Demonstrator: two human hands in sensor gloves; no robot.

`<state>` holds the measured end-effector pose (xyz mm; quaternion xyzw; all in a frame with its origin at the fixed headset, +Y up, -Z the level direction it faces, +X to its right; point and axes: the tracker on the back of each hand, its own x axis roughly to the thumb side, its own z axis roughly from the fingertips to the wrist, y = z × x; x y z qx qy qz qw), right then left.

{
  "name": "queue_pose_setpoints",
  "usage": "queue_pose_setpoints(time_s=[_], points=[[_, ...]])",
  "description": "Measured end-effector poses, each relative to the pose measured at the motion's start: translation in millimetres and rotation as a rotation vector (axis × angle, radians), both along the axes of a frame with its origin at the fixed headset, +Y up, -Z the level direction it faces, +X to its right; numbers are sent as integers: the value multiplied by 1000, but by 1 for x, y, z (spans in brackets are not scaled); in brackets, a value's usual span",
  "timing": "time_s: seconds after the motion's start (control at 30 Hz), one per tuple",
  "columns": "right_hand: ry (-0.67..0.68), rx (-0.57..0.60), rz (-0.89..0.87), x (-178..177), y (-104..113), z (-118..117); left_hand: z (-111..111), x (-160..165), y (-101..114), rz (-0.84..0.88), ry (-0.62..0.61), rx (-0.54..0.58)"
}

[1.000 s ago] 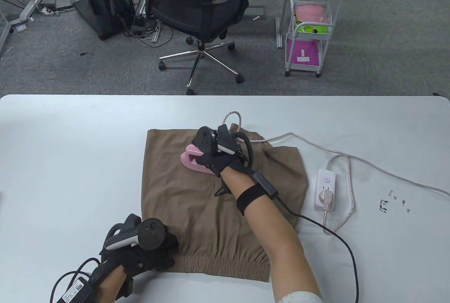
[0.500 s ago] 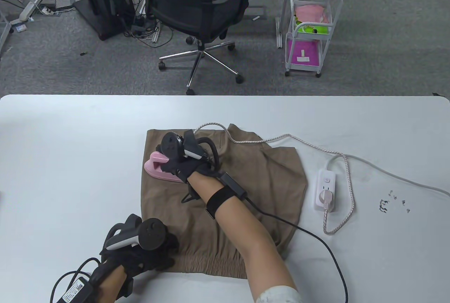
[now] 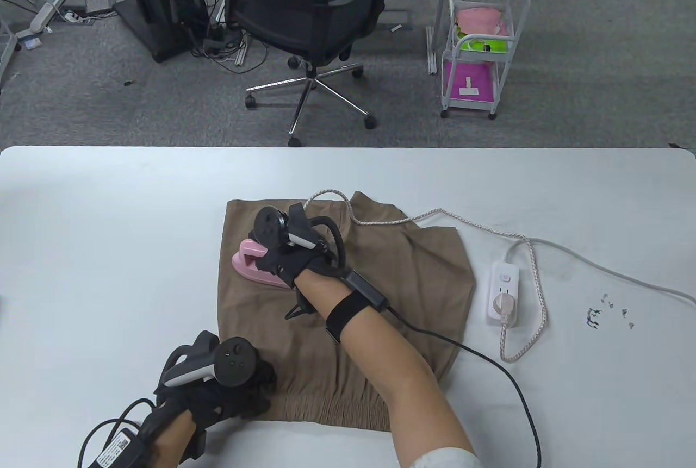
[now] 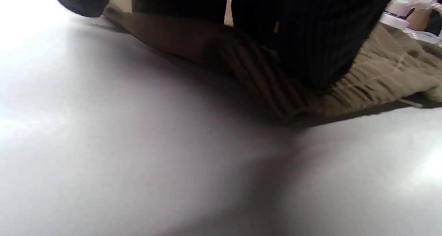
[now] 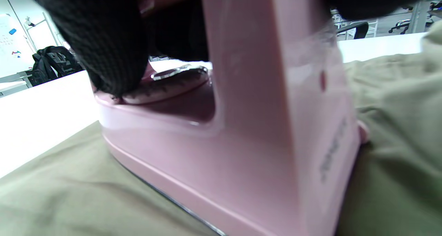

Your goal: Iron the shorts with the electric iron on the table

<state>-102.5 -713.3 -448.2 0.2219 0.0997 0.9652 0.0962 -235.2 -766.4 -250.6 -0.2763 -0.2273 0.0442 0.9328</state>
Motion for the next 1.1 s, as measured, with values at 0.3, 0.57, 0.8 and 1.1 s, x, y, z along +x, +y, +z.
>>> queue_pose_setpoints(time_s=[0.3, 0.57, 0.8, 1.1], points=[[-51, -3, 36, 52, 2, -3, 0, 0, 1, -6, 6, 2], [-55, -8, 40, 76, 1, -3, 0, 1, 1, -13, -1, 7], [-29, 6, 28, 67, 0, -3, 0, 1, 1, -16, -2, 8], [32, 21, -16, 23, -4, 1, 0, 2, 2, -19, -3, 11]])
